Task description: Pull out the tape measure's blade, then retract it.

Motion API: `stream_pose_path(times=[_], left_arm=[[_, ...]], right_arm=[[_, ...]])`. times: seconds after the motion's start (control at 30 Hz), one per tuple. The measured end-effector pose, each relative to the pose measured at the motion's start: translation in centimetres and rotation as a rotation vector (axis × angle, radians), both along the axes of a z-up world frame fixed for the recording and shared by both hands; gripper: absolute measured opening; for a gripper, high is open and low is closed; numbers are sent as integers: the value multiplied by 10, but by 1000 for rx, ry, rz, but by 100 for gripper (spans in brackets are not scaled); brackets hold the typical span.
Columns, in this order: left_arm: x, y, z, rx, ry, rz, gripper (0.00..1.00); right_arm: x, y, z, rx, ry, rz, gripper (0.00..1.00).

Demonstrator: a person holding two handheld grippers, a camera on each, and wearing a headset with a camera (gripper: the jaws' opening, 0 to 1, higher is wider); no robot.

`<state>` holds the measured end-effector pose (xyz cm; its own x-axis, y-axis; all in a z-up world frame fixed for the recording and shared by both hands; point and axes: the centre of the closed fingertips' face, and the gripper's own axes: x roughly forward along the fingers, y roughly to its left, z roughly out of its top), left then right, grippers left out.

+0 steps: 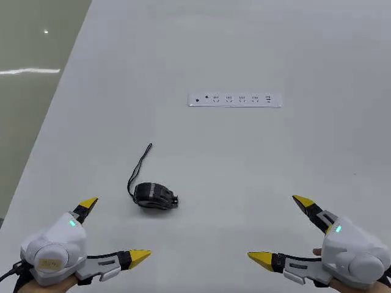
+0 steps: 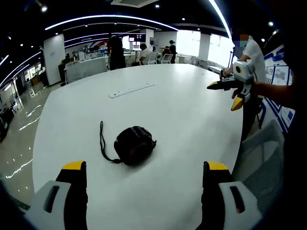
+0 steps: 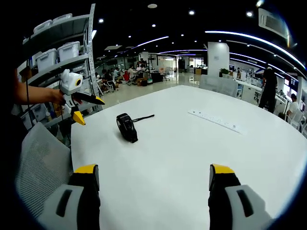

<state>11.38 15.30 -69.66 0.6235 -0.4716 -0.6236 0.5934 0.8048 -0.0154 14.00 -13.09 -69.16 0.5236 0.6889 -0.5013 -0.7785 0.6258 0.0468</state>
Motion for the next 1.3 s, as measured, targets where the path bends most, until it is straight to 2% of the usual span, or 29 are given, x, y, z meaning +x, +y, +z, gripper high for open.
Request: stream_pose_path(times=[0.4, 0.8, 1.3], left_arm=[[3, -1, 0, 1, -13, -9, 99], [4, -1, -4, 7, -9, -15, 99], [3, -2, 1, 10, -17, -11, 99]], right_arm=[[-2, 1, 3, -7, -2, 4, 98], [-3, -1, 0, -12, 6, 1, 98], [-4, -1, -2, -16, 11, 4, 98]])
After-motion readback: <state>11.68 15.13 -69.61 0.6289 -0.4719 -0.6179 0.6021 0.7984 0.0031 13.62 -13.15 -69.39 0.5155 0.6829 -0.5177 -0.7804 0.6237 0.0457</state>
